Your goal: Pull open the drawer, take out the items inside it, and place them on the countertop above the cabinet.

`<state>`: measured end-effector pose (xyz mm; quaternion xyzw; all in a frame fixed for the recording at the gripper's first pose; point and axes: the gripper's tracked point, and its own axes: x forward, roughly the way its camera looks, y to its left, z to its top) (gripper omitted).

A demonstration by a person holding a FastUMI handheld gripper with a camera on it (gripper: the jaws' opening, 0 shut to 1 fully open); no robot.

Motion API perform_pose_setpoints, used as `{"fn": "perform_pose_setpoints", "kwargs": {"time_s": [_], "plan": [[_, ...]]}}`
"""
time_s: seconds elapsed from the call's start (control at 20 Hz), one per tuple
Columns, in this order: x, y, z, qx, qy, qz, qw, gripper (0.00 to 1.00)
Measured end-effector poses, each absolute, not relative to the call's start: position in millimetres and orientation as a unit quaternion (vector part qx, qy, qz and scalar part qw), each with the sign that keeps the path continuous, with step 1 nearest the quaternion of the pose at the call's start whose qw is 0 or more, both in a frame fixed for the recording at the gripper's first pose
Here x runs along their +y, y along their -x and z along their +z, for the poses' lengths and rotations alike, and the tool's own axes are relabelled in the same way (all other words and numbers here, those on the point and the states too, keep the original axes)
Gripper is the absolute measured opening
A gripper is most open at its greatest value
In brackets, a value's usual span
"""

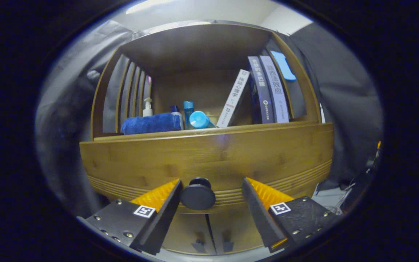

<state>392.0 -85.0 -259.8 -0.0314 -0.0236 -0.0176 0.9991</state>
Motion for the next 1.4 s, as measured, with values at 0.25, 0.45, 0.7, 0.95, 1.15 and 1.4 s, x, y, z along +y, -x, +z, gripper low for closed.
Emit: {"fn": "perform_pose_setpoints", "kwargs": {"time_s": [0.25, 0.45, 0.7, 0.95, 1.15, 1.4], "plan": [[-84.2, -403.0, -259.7, -0.062, 0.034, -0.009, 0.997, 0.99], [-83.1, -405.0, -259.3, -0.072, 0.027, -0.011, 0.997, 0.99], [-78.2, -395.7, -251.5, -0.048, 0.038, -0.028, 0.998, 0.99], [-59.5, -344.5, -207.7, -0.051, 0.037, -0.031, 0.998, 0.98], [-48.3, -297.7, -154.6, -0.056, -0.001, -0.023, 0.998, 0.97], [-32.5, -219.0, -97.7, -0.015, -0.020, 0.022, 0.999, 0.99]]}}
